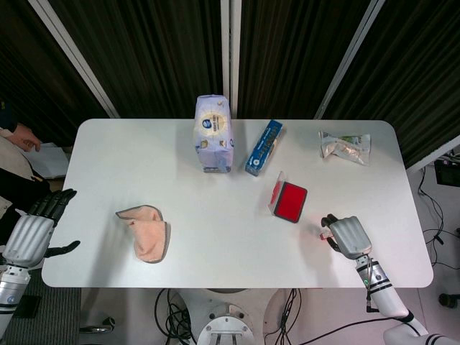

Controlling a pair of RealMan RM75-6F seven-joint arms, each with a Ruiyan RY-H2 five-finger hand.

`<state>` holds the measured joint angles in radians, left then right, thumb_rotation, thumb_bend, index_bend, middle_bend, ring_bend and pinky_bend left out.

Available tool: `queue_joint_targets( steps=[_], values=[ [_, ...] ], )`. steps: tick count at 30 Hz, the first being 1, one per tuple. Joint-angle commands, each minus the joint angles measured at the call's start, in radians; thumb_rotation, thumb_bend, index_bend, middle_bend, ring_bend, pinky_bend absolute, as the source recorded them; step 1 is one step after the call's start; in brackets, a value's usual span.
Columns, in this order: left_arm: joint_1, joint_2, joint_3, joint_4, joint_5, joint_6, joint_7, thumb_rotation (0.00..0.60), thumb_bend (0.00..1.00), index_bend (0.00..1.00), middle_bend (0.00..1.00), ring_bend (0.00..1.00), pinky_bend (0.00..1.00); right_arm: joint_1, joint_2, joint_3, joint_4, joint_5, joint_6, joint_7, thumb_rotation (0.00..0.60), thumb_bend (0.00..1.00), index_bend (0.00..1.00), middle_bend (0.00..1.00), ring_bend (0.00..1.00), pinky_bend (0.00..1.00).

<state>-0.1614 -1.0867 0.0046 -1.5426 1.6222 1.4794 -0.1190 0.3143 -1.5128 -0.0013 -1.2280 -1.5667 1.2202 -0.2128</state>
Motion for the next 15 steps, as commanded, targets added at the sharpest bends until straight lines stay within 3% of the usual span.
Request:
queue_joint_targets(
  steps=[1,15],
  values=[
    [0.000,-0.001,-0.001,0.001,0.001,0.001,-0.002,0.595,0.02,0.05,0.09,0.08,0.18,-0.001,0.000,0.001,-0.003,0.003,0.004,-0.004,0.600,0.21,0.46,0.44,0.77,0.90],
    [-0.003,-0.001,-0.001,0.004,-0.002,-0.004,-0.007,0.594,0.02,0.04,0.09,0.08,0.18,0.000,-0.011,0.004,-0.005,0.022,0.003,-0.026,0.600,0.23,0.52,0.48,0.77,0.90]
  ],
)
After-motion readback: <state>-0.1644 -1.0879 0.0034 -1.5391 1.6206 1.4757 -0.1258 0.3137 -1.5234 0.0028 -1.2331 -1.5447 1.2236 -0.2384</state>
